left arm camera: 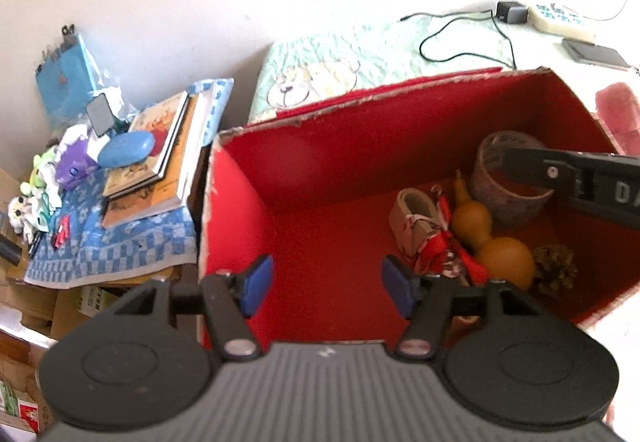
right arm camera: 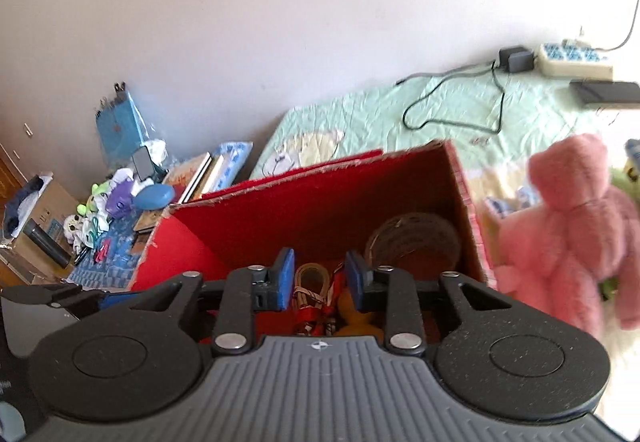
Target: Organize objects
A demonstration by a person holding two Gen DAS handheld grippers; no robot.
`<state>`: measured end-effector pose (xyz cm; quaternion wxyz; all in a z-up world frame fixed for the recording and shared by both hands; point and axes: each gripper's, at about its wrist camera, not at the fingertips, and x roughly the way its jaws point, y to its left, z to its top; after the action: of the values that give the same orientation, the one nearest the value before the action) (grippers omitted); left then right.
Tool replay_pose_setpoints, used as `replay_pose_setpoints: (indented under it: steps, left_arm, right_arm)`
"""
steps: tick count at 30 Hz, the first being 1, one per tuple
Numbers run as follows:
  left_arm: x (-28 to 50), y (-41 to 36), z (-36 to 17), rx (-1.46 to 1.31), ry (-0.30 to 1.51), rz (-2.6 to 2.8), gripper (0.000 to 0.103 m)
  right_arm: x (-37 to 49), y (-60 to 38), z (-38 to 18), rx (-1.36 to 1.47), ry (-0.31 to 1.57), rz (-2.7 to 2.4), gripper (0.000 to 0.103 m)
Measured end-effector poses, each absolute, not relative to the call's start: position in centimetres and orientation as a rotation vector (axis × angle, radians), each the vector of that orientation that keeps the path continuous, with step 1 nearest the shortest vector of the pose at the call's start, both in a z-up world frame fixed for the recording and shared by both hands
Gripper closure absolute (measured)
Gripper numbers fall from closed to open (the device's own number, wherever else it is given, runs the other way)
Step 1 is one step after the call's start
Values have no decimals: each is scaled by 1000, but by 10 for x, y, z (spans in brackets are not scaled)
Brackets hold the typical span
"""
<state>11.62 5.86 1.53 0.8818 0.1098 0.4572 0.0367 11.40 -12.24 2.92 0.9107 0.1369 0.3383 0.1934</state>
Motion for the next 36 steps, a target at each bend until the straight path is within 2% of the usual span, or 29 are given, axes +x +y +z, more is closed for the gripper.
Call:
replay_pose_setpoints:
  steps: [3,5,24,36]
  left_arm:
    - [106,56,22,225,952,80,37]
    - [96,53,25,224,948,85,36]
    - [18,29,40,165,943,167,29]
    - [-8,23,-14,81,1127,181,30]
  right_arm:
    - [100,-130,37,270,662,411,64]
    - [92,-136,39,284,657,419,56]
    - [26,-167,29,333,717,572,57]
    - [17,-180,-19,454,940,572,57]
